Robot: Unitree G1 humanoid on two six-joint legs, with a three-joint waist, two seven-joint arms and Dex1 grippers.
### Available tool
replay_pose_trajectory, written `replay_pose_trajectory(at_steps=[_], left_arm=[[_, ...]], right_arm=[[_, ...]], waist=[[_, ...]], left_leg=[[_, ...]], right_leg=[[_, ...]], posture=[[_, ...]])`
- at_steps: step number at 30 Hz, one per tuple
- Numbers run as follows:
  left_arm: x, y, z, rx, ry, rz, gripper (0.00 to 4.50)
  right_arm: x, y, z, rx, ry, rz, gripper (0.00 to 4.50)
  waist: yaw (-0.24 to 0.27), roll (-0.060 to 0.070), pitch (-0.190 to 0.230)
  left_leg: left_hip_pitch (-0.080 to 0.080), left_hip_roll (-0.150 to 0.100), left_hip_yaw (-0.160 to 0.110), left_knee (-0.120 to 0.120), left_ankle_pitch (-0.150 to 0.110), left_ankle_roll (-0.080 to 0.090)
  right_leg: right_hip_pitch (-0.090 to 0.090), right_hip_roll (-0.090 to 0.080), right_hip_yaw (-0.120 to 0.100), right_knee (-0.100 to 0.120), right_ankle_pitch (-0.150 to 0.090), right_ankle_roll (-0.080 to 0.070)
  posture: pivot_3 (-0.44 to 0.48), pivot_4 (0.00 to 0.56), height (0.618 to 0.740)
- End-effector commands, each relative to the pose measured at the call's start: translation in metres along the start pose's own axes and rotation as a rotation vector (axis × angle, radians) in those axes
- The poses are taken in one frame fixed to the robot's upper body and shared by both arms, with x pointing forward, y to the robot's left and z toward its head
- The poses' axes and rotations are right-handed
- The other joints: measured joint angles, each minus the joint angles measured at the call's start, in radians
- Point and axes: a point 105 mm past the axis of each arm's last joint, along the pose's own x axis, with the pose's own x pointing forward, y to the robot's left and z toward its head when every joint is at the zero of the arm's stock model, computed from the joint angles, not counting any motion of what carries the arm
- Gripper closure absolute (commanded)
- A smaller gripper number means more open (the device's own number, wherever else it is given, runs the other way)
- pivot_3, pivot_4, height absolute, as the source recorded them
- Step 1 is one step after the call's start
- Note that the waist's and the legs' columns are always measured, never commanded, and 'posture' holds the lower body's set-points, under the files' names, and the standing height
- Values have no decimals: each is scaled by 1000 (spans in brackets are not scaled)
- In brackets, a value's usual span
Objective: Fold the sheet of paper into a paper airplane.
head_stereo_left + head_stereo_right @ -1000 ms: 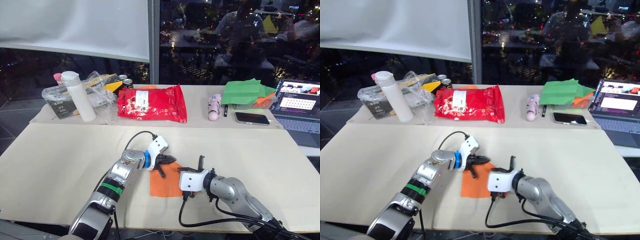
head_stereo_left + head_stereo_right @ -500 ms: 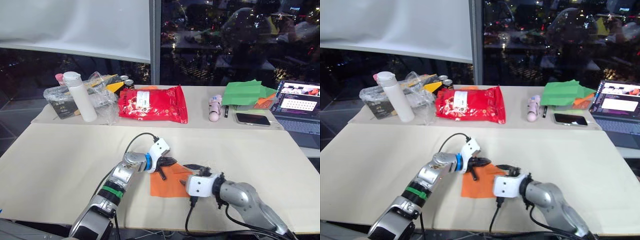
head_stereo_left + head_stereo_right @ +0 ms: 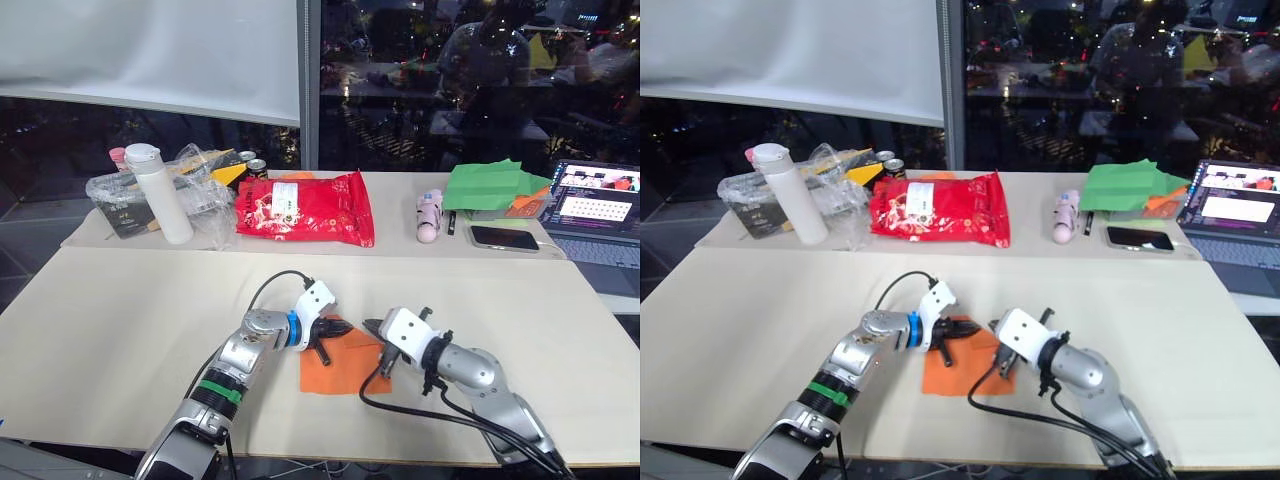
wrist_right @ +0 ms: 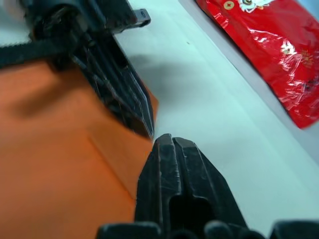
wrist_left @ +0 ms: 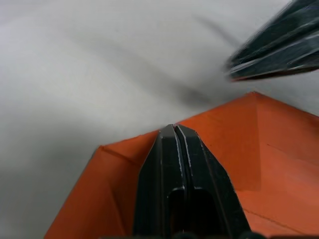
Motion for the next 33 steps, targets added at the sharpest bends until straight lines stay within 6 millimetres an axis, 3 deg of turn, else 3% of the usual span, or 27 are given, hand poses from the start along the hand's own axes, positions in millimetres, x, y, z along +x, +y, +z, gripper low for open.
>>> replay_pose_trajectory(at_steps=[1,7,12,19,22,28,33], left_arm=[[-3,1,-10,-7,29,15,4500],[-5,5,-7,-6,13,28,4500],[-2,6,-6,3,18,23,4500],[1,6,-8,13,25,4,4500],[3,6,-7,16,24,-3,4500],[4,4,-8,24,31,-18,4500],[1,6,-7,24,32,-12,4500]], right_arm=[[8,2,-11,20,47,-12,4471],[9,18,-30,77,103,14,4471],[-16,22,-49,131,172,-2,4471],[-50,24,-58,212,205,-39,4471],[-57,20,-51,240,174,-70,4471],[-49,-10,-5,260,-14,-146,4471],[-30,-5,6,246,-15,-76,4471]], waist=[[1,0,0],[-2,0,0],[2,0,-1],[3,0,-3],[4,0,-4],[-1,0,-3],[-1,0,-3]], left_leg=[[0,0,0,0,0,0],[1,0,0,0,0,0],[0,0,0,0,0,0],[1,0,0,0,0,0],[1,0,0,1,0,0],[-1,0,0,1,0,0],[0,0,0,0,0,0]], right_leg=[[0,0,0,0,0,0],[0,0,0,1,0,0],[1,0,0,0,0,0],[1,0,0,0,-1,1],[2,0,0,0,-1,1],[1,0,0,0,-1,0],[0,0,0,0,-1,0]], posture=[[0,150,715],[0,150,715],[0,150,715],[0,150,715],[0,150,715],[0,150,715],[0,150,715]])
